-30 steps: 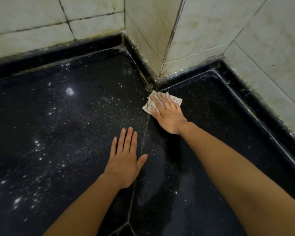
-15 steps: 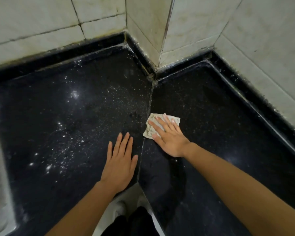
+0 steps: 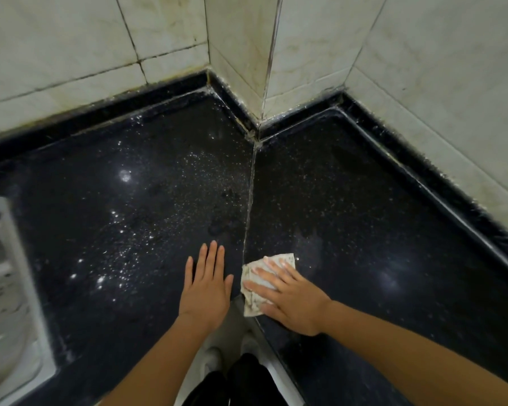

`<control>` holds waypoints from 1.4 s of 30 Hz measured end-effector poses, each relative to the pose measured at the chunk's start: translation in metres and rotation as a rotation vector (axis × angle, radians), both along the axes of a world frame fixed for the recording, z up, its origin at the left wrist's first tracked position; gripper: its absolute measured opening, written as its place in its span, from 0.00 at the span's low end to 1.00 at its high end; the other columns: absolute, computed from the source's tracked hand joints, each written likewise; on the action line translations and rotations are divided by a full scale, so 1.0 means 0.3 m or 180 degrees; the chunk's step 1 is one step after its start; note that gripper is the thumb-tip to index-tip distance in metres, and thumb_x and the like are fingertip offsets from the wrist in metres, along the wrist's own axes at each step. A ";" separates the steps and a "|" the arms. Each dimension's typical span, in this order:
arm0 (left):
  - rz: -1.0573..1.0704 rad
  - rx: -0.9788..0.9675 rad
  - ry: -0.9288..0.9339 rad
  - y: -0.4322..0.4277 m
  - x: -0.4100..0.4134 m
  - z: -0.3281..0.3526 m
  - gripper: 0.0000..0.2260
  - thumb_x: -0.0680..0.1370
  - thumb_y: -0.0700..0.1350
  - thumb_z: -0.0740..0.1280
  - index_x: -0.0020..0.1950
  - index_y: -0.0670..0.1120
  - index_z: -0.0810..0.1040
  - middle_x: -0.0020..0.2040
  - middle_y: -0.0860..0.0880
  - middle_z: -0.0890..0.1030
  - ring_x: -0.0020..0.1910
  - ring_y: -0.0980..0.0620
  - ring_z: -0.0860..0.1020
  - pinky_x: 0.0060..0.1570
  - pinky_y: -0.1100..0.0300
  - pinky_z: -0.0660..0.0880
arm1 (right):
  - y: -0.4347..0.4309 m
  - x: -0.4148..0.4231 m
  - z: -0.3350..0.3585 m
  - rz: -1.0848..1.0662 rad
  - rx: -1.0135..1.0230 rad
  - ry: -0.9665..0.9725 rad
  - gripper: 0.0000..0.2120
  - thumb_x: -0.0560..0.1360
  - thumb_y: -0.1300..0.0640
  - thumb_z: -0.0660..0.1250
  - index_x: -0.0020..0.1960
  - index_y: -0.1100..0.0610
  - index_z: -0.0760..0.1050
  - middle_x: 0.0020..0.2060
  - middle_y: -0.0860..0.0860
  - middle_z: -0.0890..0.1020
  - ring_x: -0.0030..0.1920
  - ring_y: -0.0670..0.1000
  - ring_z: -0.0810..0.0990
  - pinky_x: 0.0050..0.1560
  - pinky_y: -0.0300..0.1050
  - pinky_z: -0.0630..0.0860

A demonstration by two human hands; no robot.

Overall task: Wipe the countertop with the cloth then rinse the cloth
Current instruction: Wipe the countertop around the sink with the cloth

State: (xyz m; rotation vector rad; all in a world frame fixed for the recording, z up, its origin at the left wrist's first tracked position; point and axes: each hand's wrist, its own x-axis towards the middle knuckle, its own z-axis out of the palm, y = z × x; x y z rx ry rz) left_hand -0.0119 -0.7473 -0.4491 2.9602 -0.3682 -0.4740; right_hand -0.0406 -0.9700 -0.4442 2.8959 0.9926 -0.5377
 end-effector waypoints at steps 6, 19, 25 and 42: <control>0.0012 0.0048 -0.0094 -0.011 -0.004 -0.019 0.33 0.78 0.58 0.27 0.77 0.42 0.48 0.77 0.45 0.50 0.76 0.47 0.48 0.71 0.51 0.36 | -0.014 0.157 0.023 -0.0434 0.0047 0.0155 0.27 0.79 0.41 0.35 0.77 0.42 0.38 0.77 0.47 0.42 0.76 0.51 0.35 0.76 0.54 0.39; 0.0080 0.0032 0.0160 -0.018 -0.004 0.007 0.28 0.78 0.57 0.31 0.74 0.46 0.30 0.74 0.49 0.30 0.73 0.51 0.30 0.72 0.50 0.31 | -0.258 0.356 0.071 -0.2823 -0.0053 0.0737 0.27 0.82 0.44 0.40 0.78 0.45 0.35 0.77 0.50 0.36 0.76 0.54 0.31 0.74 0.55 0.34; 0.0041 0.0002 0.0287 -0.015 0.000 0.016 0.26 0.82 0.54 0.39 0.75 0.46 0.31 0.75 0.48 0.31 0.72 0.52 0.29 0.73 0.49 0.33 | -0.080 0.136 0.057 -0.2703 0.0402 0.0813 0.27 0.82 0.44 0.41 0.77 0.43 0.34 0.77 0.50 0.34 0.74 0.54 0.28 0.72 0.54 0.30; 0.0036 0.0001 0.0370 -0.016 0.006 0.048 0.26 0.82 0.54 0.40 0.76 0.45 0.33 0.76 0.47 0.33 0.75 0.49 0.34 0.72 0.48 0.33 | -0.146 -0.312 0.026 -0.2146 0.0049 0.0388 0.25 0.77 0.36 0.31 0.73 0.36 0.33 0.78 0.44 0.40 0.74 0.48 0.29 0.73 0.47 0.33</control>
